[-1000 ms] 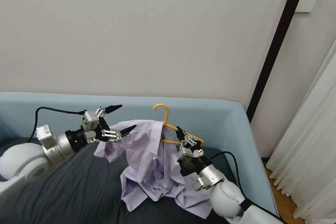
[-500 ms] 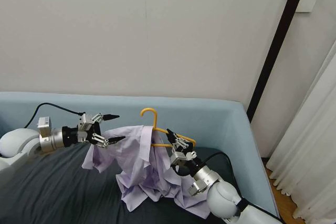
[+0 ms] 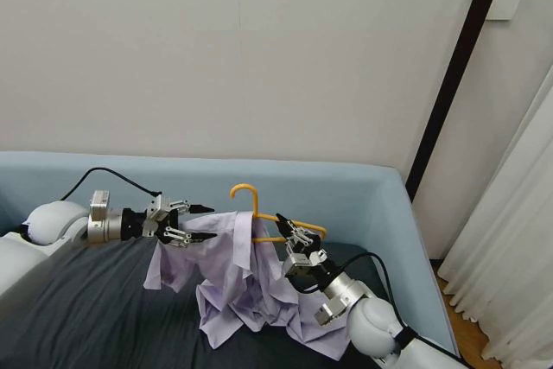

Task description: Pick up the clothes from the sofa and hang them on the clothes hanger.

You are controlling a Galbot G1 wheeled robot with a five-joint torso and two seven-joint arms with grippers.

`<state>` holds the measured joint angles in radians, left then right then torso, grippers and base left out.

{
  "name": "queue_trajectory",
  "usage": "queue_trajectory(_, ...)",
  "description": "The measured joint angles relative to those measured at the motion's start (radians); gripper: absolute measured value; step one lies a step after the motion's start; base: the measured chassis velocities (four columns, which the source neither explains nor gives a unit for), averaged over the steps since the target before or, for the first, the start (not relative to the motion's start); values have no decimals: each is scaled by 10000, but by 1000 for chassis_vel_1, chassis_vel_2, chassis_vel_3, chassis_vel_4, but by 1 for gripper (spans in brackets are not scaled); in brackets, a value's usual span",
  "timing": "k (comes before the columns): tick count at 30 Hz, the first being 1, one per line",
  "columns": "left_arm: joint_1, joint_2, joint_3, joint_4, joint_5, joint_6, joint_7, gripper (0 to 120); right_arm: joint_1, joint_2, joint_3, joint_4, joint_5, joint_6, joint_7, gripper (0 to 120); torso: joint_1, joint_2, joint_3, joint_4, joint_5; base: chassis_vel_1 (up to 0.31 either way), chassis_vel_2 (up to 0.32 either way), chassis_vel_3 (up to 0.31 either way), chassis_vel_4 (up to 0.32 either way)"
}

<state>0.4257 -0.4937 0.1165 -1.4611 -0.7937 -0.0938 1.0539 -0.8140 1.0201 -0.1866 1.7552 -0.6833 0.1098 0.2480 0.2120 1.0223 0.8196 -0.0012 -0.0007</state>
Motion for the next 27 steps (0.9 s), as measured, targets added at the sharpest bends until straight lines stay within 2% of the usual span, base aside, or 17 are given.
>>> queue_trajectory(3,23,-189,1,52,133,0,-26,39,-67,17,26,5,-69,75,14,5,0,0,0,-3,-1,0,0,0,0)
queue_trajectory(4,23,-189,1,52,133,0,-26,39,-67,17,26,5,-69,75,14,5,0,0,0,-3,-1,0,0,0,0)
queue_trajectory(7,-36,-353,43,186,203,9,96,26,-74,68,45,6,-69,108,55,5,0,0,0,-1,-2,0,0,0,0)
queue_trajectory(9,-73,-402,54,236,226,27,191,22,-65,79,58,5,-67,121,72,5,0,0,0,-1,-1,0,0,0,0)
queue_trajectory(12,-172,-553,63,419,293,86,553,8,7,98,136,0,-65,210,94,5,0,-1,0,-1,-1,0,0,0,0)
queue_trajectory(25,-262,-743,-7,768,223,149,984,7,200,224,139,-87,162,262,296,5,0,0,0,-1,-1,0,0,0,0)
queue_trajectory(27,-260,-777,-16,828,223,177,1032,7,202,247,98,-86,387,260,405,10,0,0,0,-2,-1,0,0,0,0)
